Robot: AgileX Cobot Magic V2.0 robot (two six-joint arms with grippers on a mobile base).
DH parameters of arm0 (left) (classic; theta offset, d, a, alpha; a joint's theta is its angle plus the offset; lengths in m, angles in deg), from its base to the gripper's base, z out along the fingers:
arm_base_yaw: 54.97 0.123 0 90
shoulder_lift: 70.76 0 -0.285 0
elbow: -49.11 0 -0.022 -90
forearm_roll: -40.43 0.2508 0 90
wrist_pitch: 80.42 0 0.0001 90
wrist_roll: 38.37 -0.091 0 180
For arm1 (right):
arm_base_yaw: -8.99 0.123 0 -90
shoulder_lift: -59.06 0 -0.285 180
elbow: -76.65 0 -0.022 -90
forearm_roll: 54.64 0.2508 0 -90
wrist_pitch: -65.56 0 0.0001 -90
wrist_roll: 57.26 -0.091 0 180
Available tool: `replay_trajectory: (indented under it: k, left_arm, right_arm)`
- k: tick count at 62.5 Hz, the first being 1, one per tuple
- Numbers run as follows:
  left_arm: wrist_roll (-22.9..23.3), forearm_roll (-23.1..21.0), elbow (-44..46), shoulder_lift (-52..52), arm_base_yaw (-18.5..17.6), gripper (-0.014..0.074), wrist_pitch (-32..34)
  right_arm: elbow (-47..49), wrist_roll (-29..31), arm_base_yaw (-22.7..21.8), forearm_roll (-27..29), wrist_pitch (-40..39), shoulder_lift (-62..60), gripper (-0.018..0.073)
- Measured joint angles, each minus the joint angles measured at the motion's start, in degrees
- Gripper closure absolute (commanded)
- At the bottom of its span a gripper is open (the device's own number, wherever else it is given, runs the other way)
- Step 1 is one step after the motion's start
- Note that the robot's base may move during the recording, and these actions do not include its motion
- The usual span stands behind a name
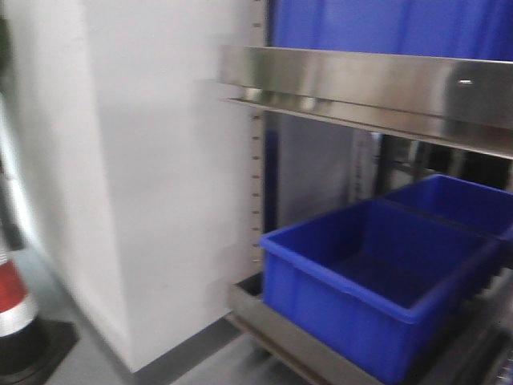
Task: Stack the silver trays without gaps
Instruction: 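Hold the tray in both grippers while driving to the other rack, then raise the held tray with both grippers above the shelf edge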
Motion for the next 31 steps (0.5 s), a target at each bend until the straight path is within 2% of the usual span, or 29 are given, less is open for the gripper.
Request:
replay_trajectory:
  k: [31]
  left_arm:
    - [0.0, 0.0, 0.0, 0.0, 0.0, 0.0645, 0.0]
  right_arm:
    - [0.0, 0.0, 0.0, 0.0, 0.0, 0.0, 0.0503]
